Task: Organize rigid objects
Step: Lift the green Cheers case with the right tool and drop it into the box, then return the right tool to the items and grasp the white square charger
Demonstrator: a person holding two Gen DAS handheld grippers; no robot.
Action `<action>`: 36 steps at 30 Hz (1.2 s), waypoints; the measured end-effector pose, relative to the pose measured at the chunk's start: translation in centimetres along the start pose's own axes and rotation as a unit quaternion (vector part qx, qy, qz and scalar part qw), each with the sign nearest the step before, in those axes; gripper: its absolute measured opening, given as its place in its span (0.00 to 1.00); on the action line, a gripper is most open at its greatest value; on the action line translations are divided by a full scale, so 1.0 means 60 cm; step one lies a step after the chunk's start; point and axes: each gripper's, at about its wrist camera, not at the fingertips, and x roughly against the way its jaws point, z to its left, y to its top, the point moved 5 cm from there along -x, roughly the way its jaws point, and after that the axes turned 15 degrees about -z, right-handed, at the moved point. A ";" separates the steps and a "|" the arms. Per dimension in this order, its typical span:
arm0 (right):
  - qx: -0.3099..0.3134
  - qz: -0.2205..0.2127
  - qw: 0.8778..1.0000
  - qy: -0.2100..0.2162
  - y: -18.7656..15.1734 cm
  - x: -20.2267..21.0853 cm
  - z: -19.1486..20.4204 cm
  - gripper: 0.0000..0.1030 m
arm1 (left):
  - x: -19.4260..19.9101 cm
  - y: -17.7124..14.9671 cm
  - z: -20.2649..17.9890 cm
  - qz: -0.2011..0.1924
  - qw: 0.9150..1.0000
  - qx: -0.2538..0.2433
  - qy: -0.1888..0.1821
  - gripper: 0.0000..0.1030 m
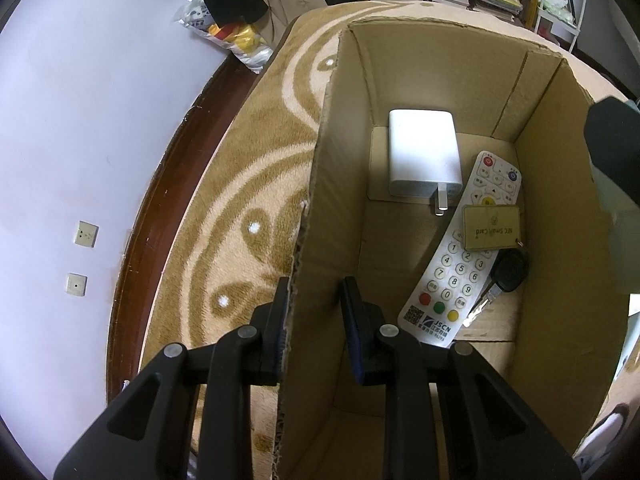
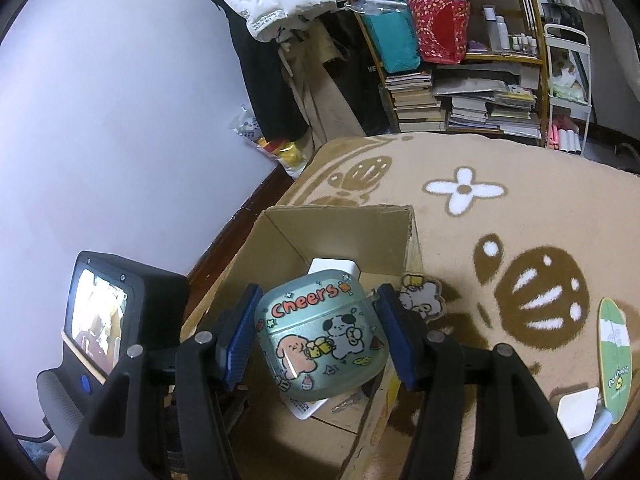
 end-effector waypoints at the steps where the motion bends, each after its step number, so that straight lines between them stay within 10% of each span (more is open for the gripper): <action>1: -0.001 -0.002 1.000 0.001 0.001 0.001 -0.001 0.60 | 0.000 0.000 0.000 0.000 1.000 0.001 -0.001 0.22; 9: 0.000 -0.008 1.000 -0.007 0.015 0.012 -0.012 0.61 | -0.001 -0.001 0.000 0.002 1.000 0.000 0.001 0.22; 20: 0.044 -0.028 0.996 -0.076 0.024 0.070 -0.049 1.00 | -0.001 -0.001 -0.001 0.002 1.000 -0.001 0.003 0.22; 36: 0.019 0.008 0.983 -0.183 -0.038 0.113 -0.193 1.00 | -0.001 -0.001 0.001 0.002 1.000 -0.003 0.002 0.23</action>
